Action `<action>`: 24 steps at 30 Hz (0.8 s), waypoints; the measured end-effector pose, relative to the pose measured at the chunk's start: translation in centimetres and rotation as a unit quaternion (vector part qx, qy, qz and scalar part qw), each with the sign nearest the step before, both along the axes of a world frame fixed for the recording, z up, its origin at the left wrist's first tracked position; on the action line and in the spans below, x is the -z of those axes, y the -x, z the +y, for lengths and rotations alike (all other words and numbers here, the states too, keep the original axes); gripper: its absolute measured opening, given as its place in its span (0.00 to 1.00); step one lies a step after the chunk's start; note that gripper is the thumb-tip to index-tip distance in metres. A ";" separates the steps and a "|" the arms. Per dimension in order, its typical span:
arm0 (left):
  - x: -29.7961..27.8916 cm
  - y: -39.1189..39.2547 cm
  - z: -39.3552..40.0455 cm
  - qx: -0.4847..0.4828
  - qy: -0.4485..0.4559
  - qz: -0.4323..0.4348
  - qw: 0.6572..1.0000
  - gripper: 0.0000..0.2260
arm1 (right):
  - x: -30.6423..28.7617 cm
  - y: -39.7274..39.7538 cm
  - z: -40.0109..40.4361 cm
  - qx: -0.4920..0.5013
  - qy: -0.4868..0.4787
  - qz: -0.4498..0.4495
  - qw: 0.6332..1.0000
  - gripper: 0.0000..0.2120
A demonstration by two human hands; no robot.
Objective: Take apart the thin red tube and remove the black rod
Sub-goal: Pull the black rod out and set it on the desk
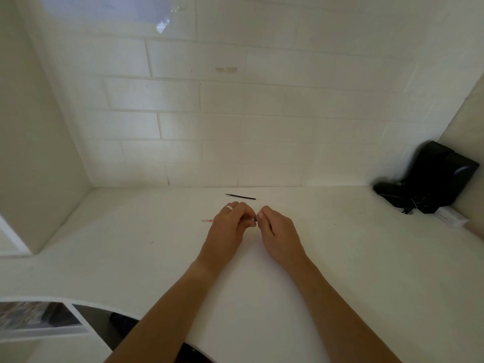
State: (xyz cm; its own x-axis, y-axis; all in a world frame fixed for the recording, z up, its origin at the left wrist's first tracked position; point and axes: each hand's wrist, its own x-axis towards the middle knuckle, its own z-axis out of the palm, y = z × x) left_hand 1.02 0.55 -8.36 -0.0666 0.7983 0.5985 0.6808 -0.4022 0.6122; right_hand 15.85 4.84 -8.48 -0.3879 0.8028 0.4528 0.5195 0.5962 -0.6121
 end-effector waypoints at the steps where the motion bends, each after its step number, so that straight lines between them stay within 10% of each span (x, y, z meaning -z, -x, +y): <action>1: 0.0 0.0 0.0 0.003 0.000 0.000 1.000 0.05 | 0.1 0.0 0.1 -0.002 0.001 -0.002 1.000 0.13; 24: 0.4 0.1 0.2 -0.121 -0.065 0.124 0.983 0.08 | -0.1 0.0 0.1 0.019 -0.026 0.022 0.999 0.12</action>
